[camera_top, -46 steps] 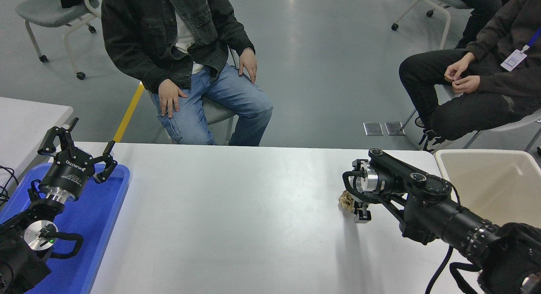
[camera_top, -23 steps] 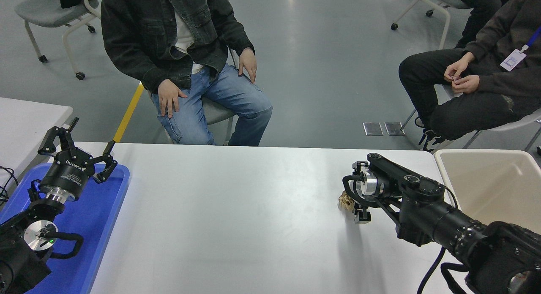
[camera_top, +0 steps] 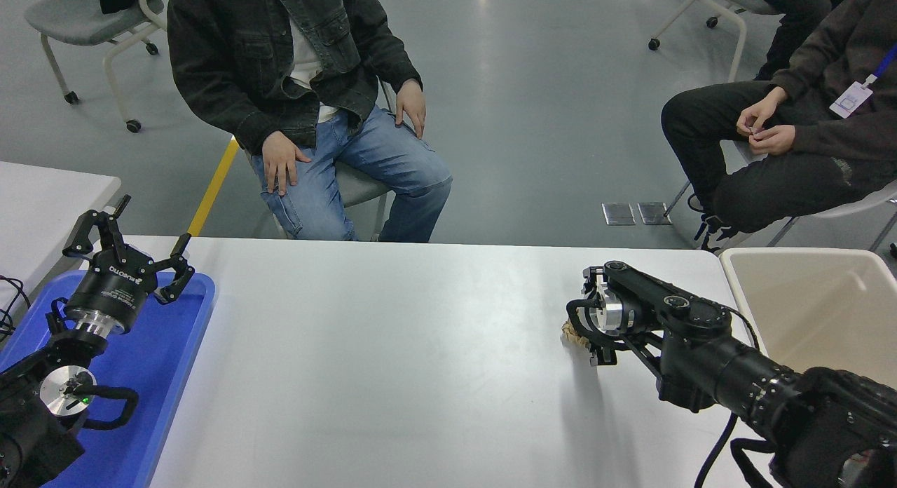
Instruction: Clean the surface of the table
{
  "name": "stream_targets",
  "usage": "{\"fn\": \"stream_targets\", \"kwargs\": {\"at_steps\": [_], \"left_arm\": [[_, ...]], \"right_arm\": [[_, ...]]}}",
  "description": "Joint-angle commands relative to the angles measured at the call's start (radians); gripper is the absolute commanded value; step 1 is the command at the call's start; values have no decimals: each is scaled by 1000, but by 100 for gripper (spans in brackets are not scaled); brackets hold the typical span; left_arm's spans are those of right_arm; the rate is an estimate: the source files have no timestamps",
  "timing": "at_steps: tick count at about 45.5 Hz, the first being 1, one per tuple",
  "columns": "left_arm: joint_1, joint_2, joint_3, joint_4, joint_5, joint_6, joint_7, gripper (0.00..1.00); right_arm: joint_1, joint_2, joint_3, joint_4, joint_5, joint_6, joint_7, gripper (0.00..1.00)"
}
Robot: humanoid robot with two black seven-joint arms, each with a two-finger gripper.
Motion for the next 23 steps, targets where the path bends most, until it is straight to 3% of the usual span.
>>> {"fn": "stream_targets", "kwargs": {"at_steps": [1, 9, 14, 20, 23], "left_arm": [[0, 0, 0, 0, 0, 1, 0, 100], [0, 0, 0, 0, 0, 1, 0, 100], [0, 0, 0, 0, 0, 1, 0, 100], [0, 0, 0, 0, 0, 1, 0, 100], [0, 0, 0, 0, 0, 1, 0, 100]], "right_arm": [[0, 0, -85, -8, -6, -1, 5, 92], [2, 0, -100, -9, -3, -2, 5, 94], [2, 0, -106, -2, -1, -1, 5, 78], [0, 0, -108, -8, -1, -1, 5, 70], [0, 0, -103, -8, 2, -1, 5, 58]]}}
